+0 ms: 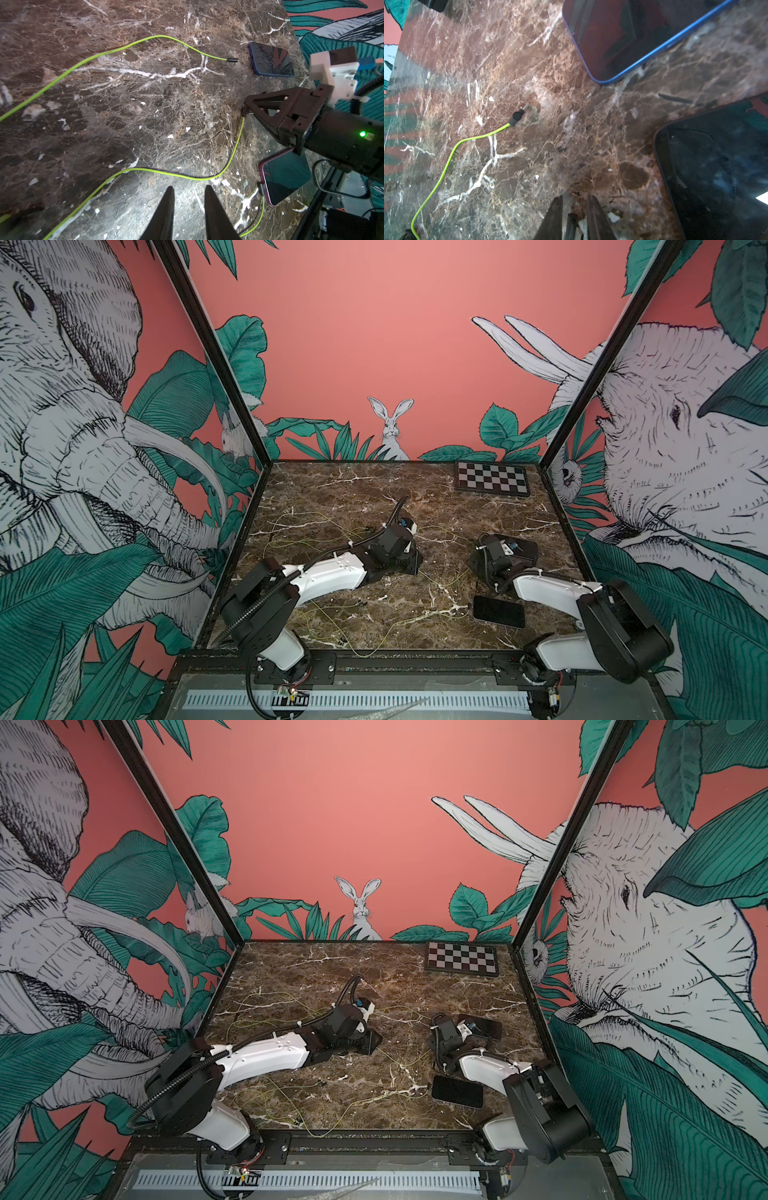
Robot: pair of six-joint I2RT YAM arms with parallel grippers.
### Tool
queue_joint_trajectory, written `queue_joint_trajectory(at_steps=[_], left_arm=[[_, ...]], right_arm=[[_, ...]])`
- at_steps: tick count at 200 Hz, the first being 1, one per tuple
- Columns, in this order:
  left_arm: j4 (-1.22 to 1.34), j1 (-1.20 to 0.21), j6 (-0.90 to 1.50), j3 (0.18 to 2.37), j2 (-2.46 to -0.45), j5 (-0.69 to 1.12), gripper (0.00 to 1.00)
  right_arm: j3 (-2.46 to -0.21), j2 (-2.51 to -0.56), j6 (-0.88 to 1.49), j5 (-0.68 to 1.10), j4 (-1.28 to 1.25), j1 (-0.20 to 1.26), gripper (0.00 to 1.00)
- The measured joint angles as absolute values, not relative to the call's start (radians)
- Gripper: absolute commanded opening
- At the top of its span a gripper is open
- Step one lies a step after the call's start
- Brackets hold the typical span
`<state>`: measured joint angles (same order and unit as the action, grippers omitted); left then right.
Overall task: Plug wired earphones into phones
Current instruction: Pick up the wired earphone from the center of the board.
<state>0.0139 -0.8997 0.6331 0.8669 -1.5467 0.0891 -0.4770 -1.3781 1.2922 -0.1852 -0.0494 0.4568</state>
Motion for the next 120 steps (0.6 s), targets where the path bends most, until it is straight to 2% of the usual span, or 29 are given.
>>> queue_joint_trajectory(at_steps=[74,88,120], left_arm=[[0.029,-0.900,0.636,0.873,-1.573,0.124,0.27],[0.029,-0.900,0.634,0.884,-1.584,0.138,0.27],[0.044,-0.896,0.612,0.904,-1.600,0.192,0.27]], right_arm=[[-0.444,-1.370,1.296,-0.169,-0.098,0.457,0.08],[-0.438,-1.361,1.296,-0.164,-0.103,0.457,0.00],[-0.397,-1.304,1.281,-0.152,-0.101,0.456,0.00]])
